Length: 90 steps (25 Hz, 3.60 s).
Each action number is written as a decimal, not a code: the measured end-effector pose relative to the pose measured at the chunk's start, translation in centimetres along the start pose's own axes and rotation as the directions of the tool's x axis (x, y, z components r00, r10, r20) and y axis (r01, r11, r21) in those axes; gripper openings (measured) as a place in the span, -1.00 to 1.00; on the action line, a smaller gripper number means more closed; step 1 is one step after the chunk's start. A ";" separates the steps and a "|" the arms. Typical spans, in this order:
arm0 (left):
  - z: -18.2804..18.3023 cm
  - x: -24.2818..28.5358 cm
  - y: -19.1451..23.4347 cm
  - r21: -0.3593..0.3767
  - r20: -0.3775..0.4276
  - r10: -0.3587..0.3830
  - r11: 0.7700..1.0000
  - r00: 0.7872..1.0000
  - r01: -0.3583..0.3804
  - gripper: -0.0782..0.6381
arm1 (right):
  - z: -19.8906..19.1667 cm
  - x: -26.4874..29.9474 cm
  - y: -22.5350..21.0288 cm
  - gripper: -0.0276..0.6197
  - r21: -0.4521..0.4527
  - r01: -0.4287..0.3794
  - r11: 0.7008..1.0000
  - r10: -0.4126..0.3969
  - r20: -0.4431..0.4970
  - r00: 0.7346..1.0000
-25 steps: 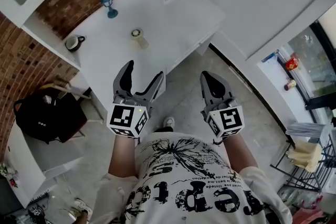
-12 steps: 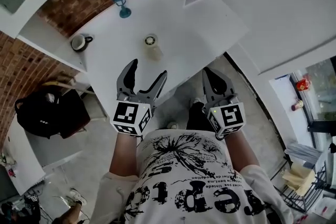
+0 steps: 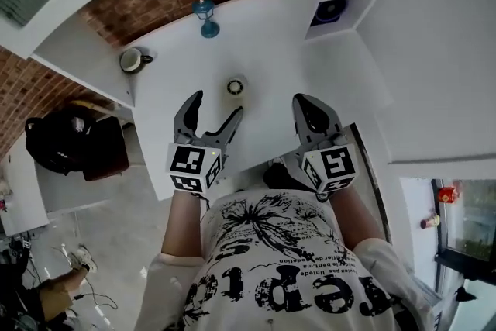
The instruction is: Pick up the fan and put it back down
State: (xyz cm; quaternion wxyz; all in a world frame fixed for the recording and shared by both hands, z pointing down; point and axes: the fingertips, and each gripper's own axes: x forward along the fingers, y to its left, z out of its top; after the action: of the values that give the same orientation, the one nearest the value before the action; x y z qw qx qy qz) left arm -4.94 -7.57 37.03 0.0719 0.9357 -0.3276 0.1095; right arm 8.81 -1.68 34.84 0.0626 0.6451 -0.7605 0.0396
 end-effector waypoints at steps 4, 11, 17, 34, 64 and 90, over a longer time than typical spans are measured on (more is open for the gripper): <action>-1.0 3.7 1.5 -0.028 -0.043 0.088 0.996 0.995 -0.089 0.28 | -0.1 4.1 -2.9 -0.87 -0.011 -0.093 0.996 0.093 -0.008 0.996; -6.2 9.3 4.2 -0.096 -0.154 0.200 0.972 0.968 -0.216 0.28 | -3.1 10.2 -5.4 -0.87 -0.025 -0.247 0.969 0.246 -0.039 0.968; -11.4 14.1 5.4 -0.114 -0.290 0.223 0.958 0.931 -0.265 0.28 | -5.4 13.6 -6.5 -0.87 -0.017 -0.336 0.942 0.333 -0.099 0.938; -23.0 21.0 7.8 -0.075 -0.637 0.218 0.937 0.739 -0.341 0.28 | -11.5 18.6 -9.7 -0.87 0.047 -0.337 0.940 0.339 -0.219 0.915; -11.6 19.3 7.3 -0.068 -0.392 0.277 0.942 0.877 -0.328 0.28 | -7.5 17.3 -11.4 -0.87 0.009 -0.323 0.946 0.321 -0.145 0.936; 8.6 3.8 4.5 0.048 0.266 0.292 0.948 0.919 -0.315 0.28 | 3.6 13.7 -6.4 -0.87 -0.088 -0.305 0.948 0.311 0.074 0.947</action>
State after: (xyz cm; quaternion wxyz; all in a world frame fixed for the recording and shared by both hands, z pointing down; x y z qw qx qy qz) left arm -3.50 -15.15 29.98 -0.0307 0.8821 -0.4698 0.0125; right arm 12.78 -16.63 33.17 0.0468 0.5167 -0.8549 -0.0080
